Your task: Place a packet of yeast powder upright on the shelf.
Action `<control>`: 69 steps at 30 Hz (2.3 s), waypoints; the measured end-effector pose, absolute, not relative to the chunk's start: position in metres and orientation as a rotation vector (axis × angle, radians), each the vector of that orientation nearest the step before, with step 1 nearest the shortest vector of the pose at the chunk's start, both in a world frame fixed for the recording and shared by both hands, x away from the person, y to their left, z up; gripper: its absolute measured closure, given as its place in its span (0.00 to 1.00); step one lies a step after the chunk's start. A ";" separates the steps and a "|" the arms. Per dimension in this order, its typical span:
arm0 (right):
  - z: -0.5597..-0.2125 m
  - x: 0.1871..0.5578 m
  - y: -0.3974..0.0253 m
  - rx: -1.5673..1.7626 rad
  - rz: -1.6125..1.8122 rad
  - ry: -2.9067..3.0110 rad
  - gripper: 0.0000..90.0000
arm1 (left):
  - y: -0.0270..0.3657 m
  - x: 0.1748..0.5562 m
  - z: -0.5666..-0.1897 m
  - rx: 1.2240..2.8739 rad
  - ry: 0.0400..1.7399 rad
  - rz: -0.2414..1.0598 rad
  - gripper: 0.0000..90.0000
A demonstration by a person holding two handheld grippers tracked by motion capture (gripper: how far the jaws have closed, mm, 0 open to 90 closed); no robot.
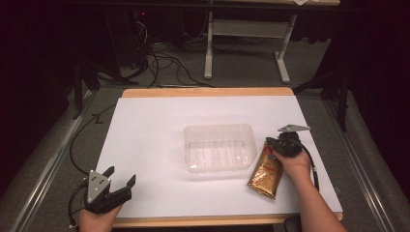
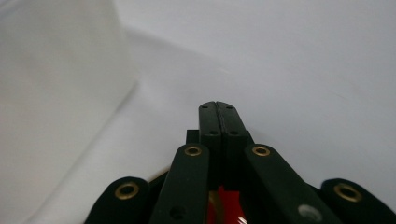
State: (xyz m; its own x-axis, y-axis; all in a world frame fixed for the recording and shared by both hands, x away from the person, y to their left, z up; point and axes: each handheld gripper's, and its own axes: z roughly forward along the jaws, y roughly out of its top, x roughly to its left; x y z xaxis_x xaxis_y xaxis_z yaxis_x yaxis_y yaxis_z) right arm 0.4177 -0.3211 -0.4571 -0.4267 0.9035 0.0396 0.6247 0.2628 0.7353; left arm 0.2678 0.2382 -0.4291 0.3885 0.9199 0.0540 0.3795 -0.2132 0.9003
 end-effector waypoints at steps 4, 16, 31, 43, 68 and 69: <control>-0.462 0.425 -0.307 1.366 0.920 2.229 1.00 | 0.245 0.263 -0.428 1.753 1.159 0.784 0.27; -0.466 0.405 -0.320 1.418 0.872 2.253 1.00 | 0.235 0.272 -0.426 1.768 1.115 0.769 0.27; -0.462 0.353 -0.345 1.482 0.920 2.218 1.00 | 0.210 0.298 -0.425 1.799 1.022 0.704 0.26; -0.445 0.307 -0.395 1.670 1.202 1.887 0.72 | 0.195 0.316 -0.426 1.809 0.994 0.657 0.26; -0.472 0.290 -0.427 2.044 1.432 1.723 0.46 | 0.187 0.319 -0.429 1.834 0.979 0.638 0.26; -0.472 0.291 -0.427 2.061 1.441 1.716 0.45 | 0.187 0.319 -0.429 1.833 0.979 0.637 0.26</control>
State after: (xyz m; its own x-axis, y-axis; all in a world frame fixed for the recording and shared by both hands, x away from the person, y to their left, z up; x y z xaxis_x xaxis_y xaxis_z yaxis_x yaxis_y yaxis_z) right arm 0.2908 -0.4273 -0.4725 -0.0808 0.8074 0.5845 0.7153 -0.3614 0.5981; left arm 0.3186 0.1874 -0.4286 0.5475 0.8367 0.0164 0.3539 -0.2492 0.9015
